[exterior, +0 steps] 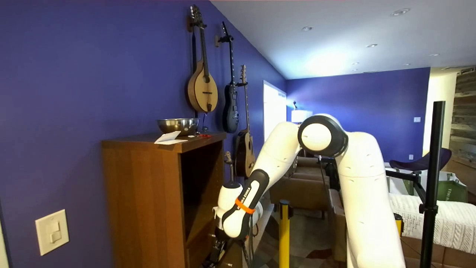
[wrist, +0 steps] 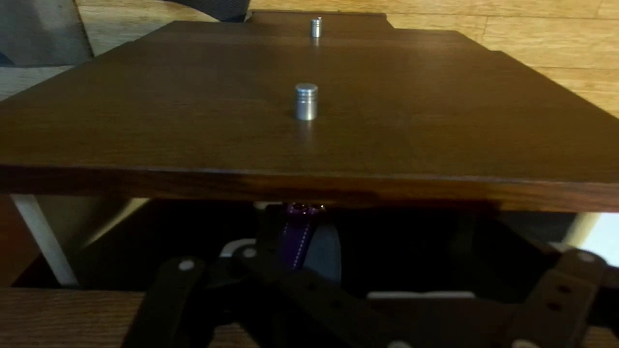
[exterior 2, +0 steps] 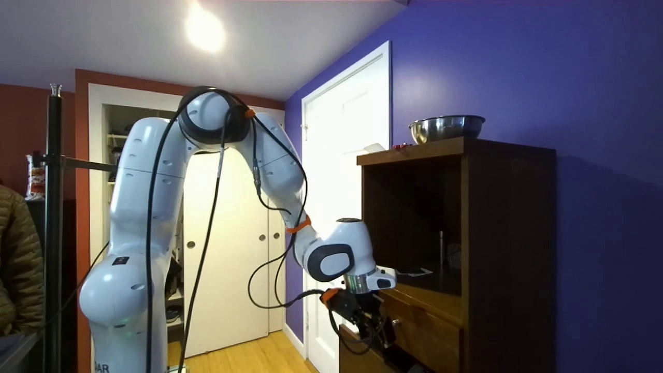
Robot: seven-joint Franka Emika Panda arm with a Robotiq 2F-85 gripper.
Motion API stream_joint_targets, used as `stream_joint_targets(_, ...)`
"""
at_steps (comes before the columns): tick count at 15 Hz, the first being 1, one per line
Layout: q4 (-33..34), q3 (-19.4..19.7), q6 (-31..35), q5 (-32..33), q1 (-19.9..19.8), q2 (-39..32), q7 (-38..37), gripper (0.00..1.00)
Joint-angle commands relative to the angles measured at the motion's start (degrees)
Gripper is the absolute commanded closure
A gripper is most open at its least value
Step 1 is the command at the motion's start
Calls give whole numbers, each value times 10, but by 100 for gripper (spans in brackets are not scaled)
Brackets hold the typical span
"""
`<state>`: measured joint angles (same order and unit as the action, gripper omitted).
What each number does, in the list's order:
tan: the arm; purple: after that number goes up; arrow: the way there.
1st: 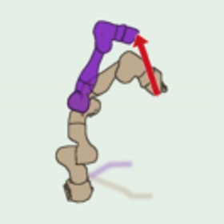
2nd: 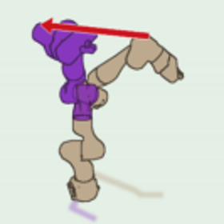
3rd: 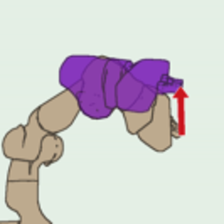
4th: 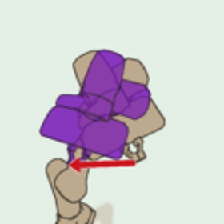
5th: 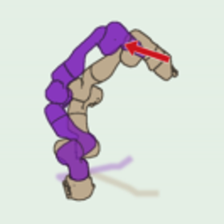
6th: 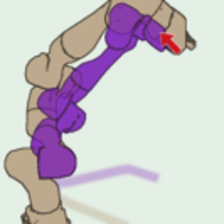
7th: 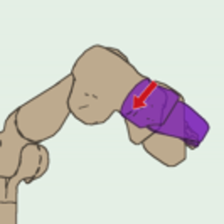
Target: Open the second drawer
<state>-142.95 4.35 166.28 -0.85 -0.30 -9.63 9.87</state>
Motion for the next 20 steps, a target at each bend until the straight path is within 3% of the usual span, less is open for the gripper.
stream_joint_targets(1,23,99,-74,157,62,-7,-100,0)
stream_joint_targets(2,31,78,-107,196,38,-5,-123,0)
stream_joint_targets(4,50,76,-168,239,37,-8,-154,0)
stream_joint_targets(8,60,50,-279,240,23,-9,-137,0)
stream_joint_targets(11,60,39,-317,228,16,-4,-125,0)
stream_joint_targets(15,46,36,-293,151,-19,51,-91,0)
stream_joint_targets(20,57,23,-289,-1,-41,64,-8,0)
